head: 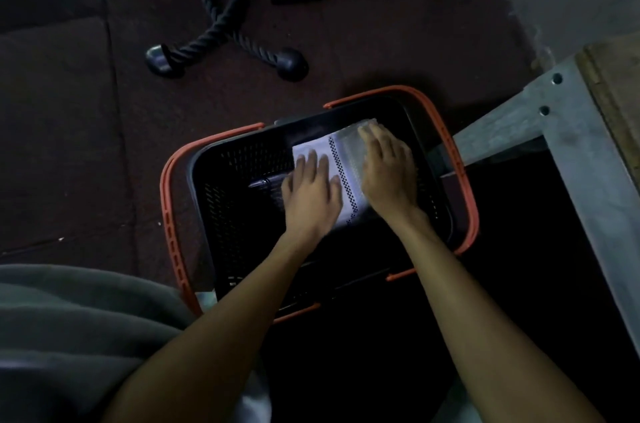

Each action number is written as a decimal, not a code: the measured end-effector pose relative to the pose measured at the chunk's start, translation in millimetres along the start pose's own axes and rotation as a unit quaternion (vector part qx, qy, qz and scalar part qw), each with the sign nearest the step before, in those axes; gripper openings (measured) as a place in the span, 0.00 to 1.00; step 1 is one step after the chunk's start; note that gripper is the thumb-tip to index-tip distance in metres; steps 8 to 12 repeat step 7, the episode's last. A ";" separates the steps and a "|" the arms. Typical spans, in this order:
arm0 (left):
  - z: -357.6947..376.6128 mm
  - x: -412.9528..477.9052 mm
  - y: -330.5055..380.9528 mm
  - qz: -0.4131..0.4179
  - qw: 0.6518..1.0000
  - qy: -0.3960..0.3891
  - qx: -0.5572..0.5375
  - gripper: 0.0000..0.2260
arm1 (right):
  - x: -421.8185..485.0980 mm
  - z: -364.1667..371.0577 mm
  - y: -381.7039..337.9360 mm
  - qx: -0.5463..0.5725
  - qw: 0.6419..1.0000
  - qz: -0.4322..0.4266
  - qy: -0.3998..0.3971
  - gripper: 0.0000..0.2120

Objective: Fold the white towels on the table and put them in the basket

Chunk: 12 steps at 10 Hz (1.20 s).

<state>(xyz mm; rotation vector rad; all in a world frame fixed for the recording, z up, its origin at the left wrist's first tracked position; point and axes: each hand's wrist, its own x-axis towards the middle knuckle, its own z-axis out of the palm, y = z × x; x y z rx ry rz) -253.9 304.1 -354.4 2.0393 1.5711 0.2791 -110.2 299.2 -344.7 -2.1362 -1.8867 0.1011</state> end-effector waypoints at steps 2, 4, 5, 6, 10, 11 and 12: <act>15.8 20.7 -12.9 -0.009 0.989 -0.123 0.079 0.27 | 8.0 27.2 25.2 -0.067 0.984 -0.018 -0.167 0.23; 7.6 24.7 -20.1 0.007 0.981 -0.165 0.106 0.28 | 8.7 21.2 16.6 -0.073 0.968 0.018 -0.239 0.29; -9.8 22.7 -8.6 0.014 0.980 -0.165 0.105 0.26 | 11.8 -5.6 10.6 -0.069 0.969 0.023 -0.236 0.28; -47.6 17.3 13.9 0.029 0.989 -0.098 0.104 0.18 | 8.5 -57.9 -4.1 -0.032 0.979 0.064 -0.192 0.24; -89.0 4.6 46.9 0.059 0.993 -0.036 0.101 0.15 | -7.2 -121.2 -6.7 0.007 0.985 0.122 -0.121 0.18; -89.0 4.6 46.9 0.059 0.993 -0.036 0.101 0.15 | -7.2 -121.2 -6.7 0.007 0.985 0.122 -0.121 0.18; -89.0 4.6 46.9 0.059 0.993 -0.036 0.101 0.15 | -7.2 -121.2 -6.7 0.007 0.985 0.122 -0.121 0.18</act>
